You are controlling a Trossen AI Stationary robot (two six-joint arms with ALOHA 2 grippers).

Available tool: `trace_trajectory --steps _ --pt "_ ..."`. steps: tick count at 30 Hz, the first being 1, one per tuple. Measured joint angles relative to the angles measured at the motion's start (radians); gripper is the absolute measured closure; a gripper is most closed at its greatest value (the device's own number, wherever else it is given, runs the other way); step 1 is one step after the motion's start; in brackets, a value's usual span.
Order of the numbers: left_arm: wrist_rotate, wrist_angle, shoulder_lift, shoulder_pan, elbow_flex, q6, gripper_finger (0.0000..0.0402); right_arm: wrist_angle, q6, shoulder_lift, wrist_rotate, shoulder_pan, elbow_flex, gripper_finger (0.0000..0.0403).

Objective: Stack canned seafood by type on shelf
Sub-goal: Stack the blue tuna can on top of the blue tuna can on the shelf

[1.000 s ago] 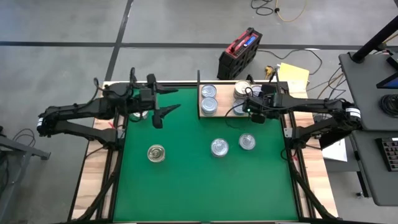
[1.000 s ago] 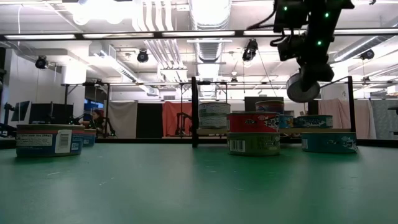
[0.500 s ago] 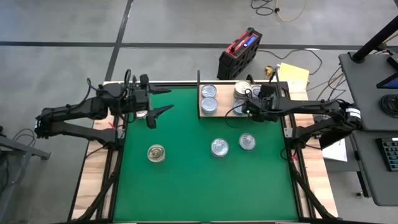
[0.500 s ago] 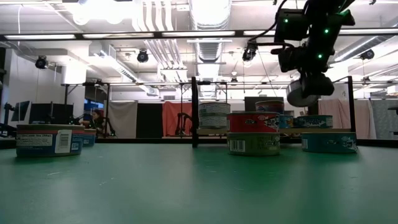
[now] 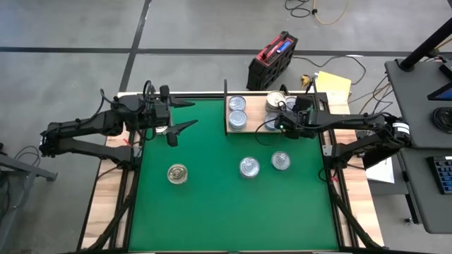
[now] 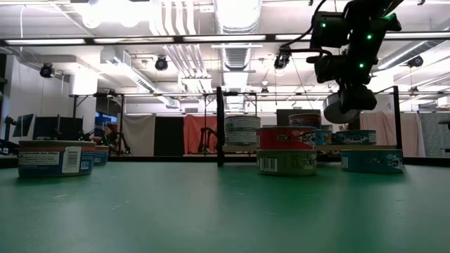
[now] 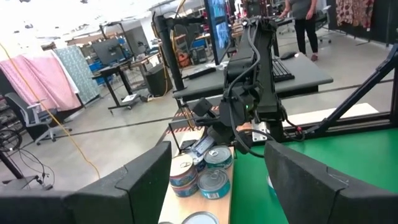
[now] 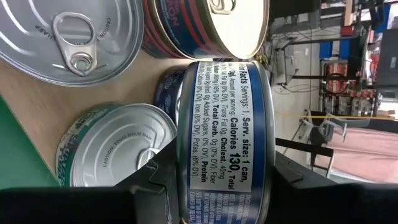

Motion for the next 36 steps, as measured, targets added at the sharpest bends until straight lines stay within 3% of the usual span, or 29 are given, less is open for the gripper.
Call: trace_trajectory --steps 9,15,36 --pt "-0.004 -0.001 -0.01 0.0 -0.001 0.0 0.0159 0.01 -0.042 0.052 0.033 -0.004 -0.009 0.0276" --pt "-0.075 -0.027 -0.034 0.0 -0.001 0.015 0.0159 0.01 -0.056 0.101 0.06 -0.009 -0.009 0.0276" --pt "-0.077 -0.049 -0.058 0.0 -0.004 0.016 0.0159 0.032 -0.094 0.156 0.09 -0.026 -0.009 0.0259"
